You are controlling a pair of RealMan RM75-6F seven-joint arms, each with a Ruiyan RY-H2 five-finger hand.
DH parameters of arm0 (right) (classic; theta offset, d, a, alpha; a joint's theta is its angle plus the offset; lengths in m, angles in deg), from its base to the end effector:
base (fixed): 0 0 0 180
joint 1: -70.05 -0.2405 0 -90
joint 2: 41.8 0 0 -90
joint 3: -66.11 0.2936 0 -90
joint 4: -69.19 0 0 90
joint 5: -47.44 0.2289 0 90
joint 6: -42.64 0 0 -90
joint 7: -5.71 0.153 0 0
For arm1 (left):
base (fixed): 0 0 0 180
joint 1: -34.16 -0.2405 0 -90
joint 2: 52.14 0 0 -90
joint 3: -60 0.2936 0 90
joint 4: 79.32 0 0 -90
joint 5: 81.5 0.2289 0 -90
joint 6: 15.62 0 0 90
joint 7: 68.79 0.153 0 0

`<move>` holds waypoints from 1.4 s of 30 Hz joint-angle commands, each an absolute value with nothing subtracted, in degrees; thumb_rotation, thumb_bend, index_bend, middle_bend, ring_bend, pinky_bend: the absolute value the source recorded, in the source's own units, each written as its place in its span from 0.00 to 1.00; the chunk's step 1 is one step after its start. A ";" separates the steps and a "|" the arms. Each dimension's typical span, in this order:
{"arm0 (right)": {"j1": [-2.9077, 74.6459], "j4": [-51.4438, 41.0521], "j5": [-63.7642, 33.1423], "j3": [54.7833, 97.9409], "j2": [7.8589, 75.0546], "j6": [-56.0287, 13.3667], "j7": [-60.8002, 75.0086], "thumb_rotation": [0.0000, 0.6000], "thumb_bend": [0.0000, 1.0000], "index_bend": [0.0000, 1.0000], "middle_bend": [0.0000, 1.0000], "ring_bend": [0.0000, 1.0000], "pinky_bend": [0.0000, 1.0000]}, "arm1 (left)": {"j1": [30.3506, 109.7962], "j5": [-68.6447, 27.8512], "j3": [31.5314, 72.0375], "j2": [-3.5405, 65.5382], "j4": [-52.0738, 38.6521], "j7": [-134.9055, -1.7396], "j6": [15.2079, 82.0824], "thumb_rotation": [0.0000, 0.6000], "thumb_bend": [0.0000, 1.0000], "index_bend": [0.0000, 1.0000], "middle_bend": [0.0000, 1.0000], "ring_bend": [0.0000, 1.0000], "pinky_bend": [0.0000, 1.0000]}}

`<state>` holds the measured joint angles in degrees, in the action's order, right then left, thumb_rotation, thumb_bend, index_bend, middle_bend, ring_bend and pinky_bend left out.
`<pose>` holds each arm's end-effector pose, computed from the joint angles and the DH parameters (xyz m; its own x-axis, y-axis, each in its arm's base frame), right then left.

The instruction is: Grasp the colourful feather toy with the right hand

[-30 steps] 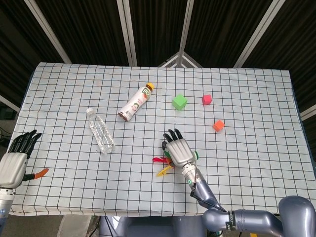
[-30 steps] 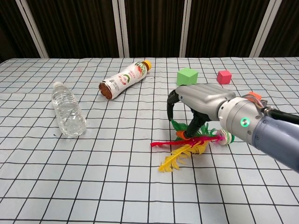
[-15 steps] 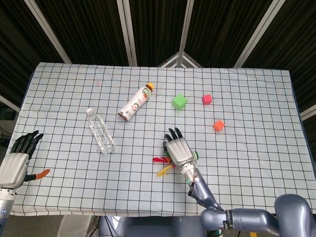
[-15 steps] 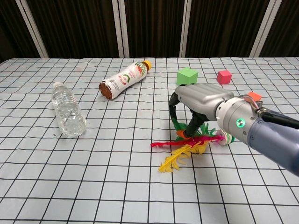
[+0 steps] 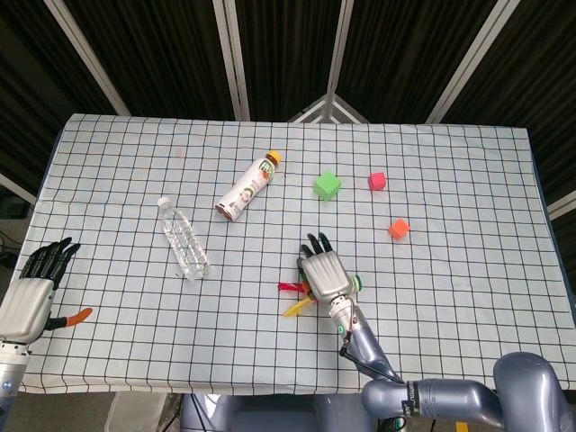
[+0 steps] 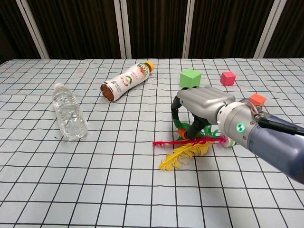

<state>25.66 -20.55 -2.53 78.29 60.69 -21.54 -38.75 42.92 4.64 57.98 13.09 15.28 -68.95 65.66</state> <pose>-0.1108 -0.3398 -0.1024 0.4936 -0.2694 0.8269 -0.8523 -0.3388 0.3985 -0.3322 0.2128 0.1354 0.3445 0.0646 0.9366 0.9374 -0.0789 -0.3393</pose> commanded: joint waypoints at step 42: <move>33.25 -39.25 -8.20 75.16 38.84 -31.22 -36.76 1.00 0.60 0.55 0.24 0.00 0.00 | 42.74 4.83 58.37 13.24 15.50 -68.29 65.90 1.00 0.00 0.00 0.00 0.00 0.00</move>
<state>32.01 -37.48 -7.21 75.56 41.05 -30.19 -37.60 42.74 4.85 58.37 13.23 15.49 -68.29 65.92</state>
